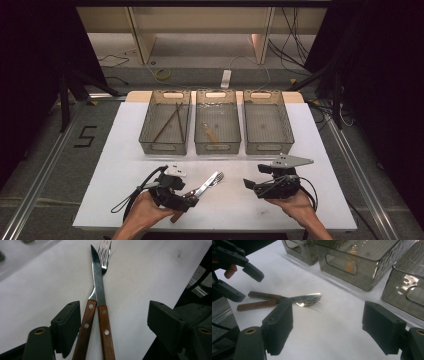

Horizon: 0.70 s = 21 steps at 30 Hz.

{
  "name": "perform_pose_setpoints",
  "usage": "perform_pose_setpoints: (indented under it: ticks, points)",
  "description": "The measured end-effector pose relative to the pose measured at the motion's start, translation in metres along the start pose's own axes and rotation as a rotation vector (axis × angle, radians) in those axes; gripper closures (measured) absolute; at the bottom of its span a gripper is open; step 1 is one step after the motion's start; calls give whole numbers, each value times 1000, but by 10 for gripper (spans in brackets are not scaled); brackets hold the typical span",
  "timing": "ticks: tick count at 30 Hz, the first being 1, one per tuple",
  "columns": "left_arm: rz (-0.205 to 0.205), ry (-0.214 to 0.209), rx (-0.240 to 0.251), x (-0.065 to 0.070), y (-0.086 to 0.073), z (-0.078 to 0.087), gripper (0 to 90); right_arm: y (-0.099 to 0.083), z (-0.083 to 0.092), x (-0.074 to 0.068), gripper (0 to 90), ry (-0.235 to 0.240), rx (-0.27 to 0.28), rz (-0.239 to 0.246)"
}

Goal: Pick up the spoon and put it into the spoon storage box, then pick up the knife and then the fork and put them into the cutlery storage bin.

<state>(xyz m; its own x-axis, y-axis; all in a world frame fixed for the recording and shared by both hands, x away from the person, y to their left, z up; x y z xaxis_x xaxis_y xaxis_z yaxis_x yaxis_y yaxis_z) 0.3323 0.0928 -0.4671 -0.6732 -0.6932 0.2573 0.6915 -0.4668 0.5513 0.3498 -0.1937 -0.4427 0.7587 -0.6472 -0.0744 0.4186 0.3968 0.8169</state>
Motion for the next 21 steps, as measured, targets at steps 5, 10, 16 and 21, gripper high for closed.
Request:
perform_pose_setpoints:
  ticks: [5,10,16,21]
  points:
    - [-3,-1,-44,1,-4,-2,308,0,0,0,254,2,0,1]
    - [-5,1,-78,1,-6,-3,331,-2,0,-1,254,6,-7,0]
    - [-24,32,-119,4,-13,-5,378,-2,-1,-1,254,2,-18,4]
    - [-34,26,-149,7,-17,-8,438,-3,-1,-4,254,8,-25,16]
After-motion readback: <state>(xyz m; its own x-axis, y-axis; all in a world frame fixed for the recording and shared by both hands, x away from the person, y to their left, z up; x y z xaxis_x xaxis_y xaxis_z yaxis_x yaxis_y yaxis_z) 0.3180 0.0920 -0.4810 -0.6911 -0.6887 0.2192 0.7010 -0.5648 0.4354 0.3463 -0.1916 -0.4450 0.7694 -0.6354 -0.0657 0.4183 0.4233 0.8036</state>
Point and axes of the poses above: each handheld gripper's, and its own axes: z roughly backward along the jaws, y roughly out of its top, x roughly to its right, the point moved 4 cm from there along -z, roughly forward along the jaws, and after that the axes turned 6 degrees about z, right-handed, at the moved point
